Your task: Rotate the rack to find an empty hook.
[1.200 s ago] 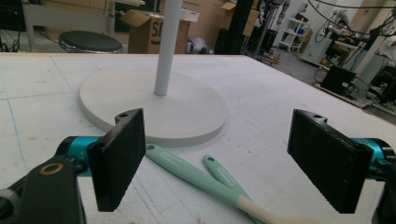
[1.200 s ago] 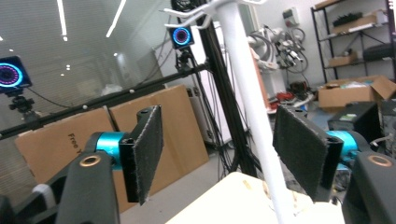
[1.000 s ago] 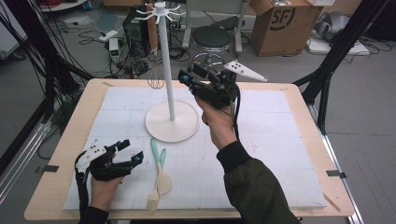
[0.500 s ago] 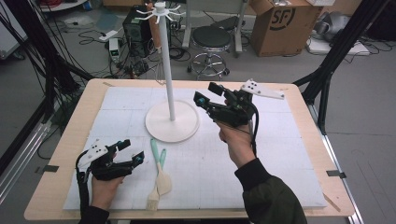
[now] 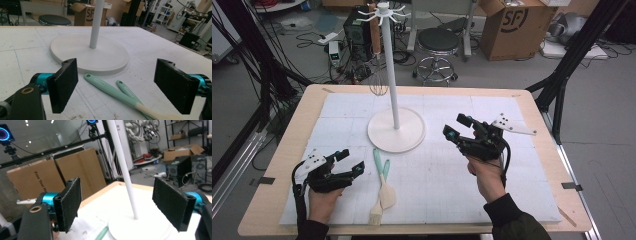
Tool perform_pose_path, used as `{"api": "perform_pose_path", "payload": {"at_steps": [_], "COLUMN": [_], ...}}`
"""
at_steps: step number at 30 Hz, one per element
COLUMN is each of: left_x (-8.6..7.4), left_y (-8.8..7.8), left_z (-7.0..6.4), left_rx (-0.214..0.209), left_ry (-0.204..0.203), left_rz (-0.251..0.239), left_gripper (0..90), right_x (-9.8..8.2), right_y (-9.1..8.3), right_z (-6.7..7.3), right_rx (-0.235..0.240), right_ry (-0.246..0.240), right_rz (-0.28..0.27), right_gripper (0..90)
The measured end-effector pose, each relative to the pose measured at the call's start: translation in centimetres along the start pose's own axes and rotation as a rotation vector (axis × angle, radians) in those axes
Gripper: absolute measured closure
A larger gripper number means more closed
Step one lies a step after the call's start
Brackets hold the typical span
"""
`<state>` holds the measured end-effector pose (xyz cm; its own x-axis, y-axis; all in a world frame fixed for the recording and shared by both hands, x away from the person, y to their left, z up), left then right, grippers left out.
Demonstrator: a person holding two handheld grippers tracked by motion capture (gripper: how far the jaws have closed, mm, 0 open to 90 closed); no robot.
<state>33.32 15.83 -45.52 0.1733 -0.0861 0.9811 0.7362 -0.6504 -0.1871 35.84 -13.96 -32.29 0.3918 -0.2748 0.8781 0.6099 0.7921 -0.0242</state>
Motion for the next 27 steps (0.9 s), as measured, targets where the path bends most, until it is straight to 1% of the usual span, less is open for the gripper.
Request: {"api": "perform_pose_path", "payload": {"at_steps": [3,6,8,10,12,15,17,21,23,27], "left_x": [0.0,0.0,-0.1,-0.1,-0.1,-0.2,-0.2,-0.2,-0.3,-0.3], "left_y": [0.0,0.0,0.1,0.1,0.1,0.2,0.2,0.2,0.3,0.3], "left_z": [-0.1,-0.2,-0.2,-0.2,-0.2,-0.3,-0.3,-0.3,-0.3,-0.3], "left_rx": [0.001,-0.002,-0.002,-0.002,-0.006,-0.006,-0.005,-0.005,-0.006,-0.005], "left_ry": [0.003,0.002,0.002,0.004,0.008,0.007,0.008,0.008,0.01,0.011], "left_rz": [0.003,0.002,0.004,0.006,0.01,0.01,0.009,0.017,0.017,0.016], "left_gripper": [20.0,20.0,20.0,20.0,20.0,20.0,20.0,20.0,20.0,20.0], "right_x": [-0.5,-1.2,-1.8,-2.3,-2.9,-3.7,-3.9,-4.6,-5.0,-6.1], "right_y": [-0.5,-0.9,-1.1,-1.5,-1.9,-2.3,-2.6,-3.2,-3.4,-3.9], "right_z": [-0.2,-0.3,-0.5,-0.6,-0.9,-1.5,-1.7,-2.2,-2.6,-3.4], "right_rx": [0.001,-0.013,-0.024,-0.025,-0.034,-0.046,-0.05,-0.052,-0.069,-0.108], "right_ry": [-0.001,-0.023,-0.022,-0.042,-0.052,-0.047,-0.054,-0.043,-0.038,-0.074], "right_rz": [0.003,0.019,0.036,0.033,0.039,0.055,0.051,0.052,0.056,0.075], "right_gripper": [21.6,21.6,21.2,21.6,21.6,21.3,21.4,21.4,21.2,21.2]}}
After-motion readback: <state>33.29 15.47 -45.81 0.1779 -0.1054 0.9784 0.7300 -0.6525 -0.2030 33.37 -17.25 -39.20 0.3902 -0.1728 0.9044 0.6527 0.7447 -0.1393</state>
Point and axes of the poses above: each handheld gripper's, and its own axes: y roughly forward along the jaws, x roughly out of its top, z roughly to its left, the point moved 10 cm from there along y, roughly forward along the jaws, and after that the axes turned 10 degrees about y, right-handed, at the moved point
